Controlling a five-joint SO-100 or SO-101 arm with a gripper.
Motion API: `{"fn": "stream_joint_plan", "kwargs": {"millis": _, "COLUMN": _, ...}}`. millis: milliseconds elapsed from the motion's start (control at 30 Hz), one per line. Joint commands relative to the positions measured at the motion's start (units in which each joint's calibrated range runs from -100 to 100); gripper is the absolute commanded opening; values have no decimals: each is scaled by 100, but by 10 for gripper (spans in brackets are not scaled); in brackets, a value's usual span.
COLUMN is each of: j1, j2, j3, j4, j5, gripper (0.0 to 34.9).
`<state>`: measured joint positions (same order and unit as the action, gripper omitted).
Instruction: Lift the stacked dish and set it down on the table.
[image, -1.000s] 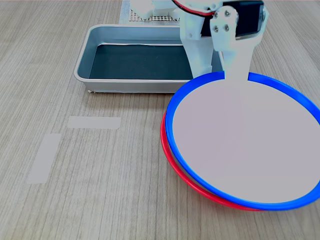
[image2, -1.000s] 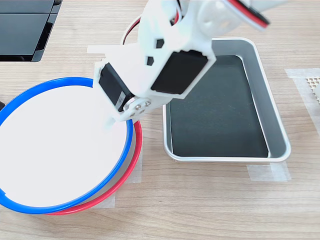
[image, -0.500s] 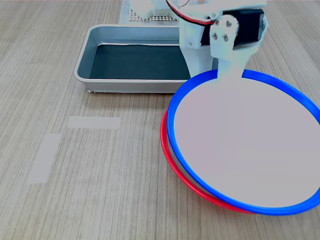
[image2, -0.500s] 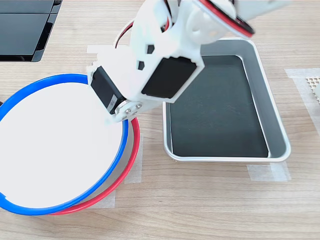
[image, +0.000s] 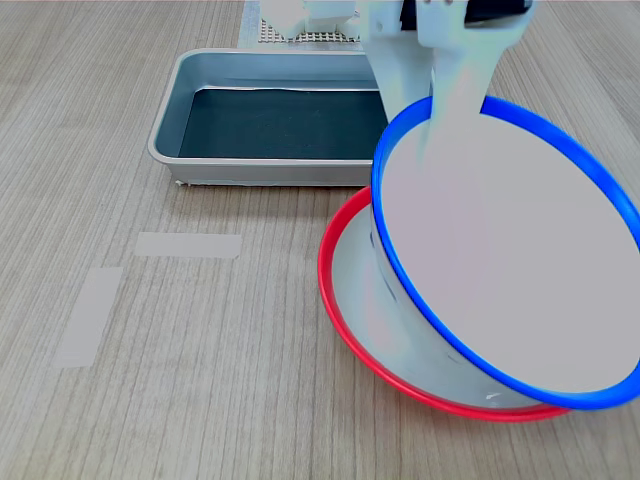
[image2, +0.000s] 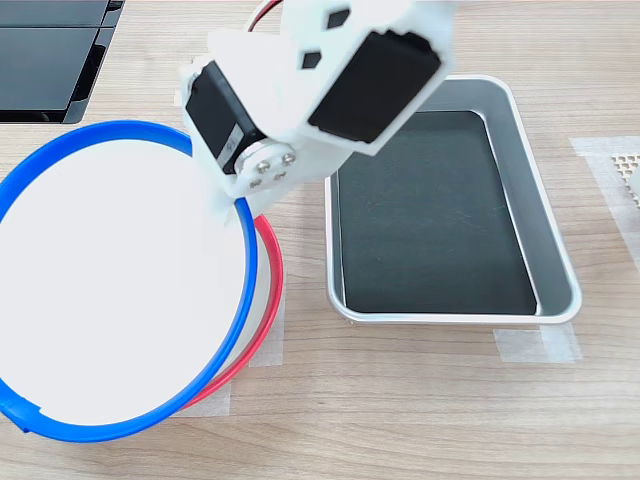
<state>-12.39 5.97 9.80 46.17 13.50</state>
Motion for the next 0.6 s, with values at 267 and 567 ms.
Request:
{"fn": "stream_joint_plan", "kwargs": {"millis": 267, "j1": 359, "j2": -1300, "j3": 108, "j4": 43, "j5": -420, "gripper": 0}}
{"fn": "stream_joint_plan", "kwargs": {"millis": 567, "j1": 1790, "j2": -1522, "j3": 354, "j4": 43, "j5": -484, "gripper": 0}}
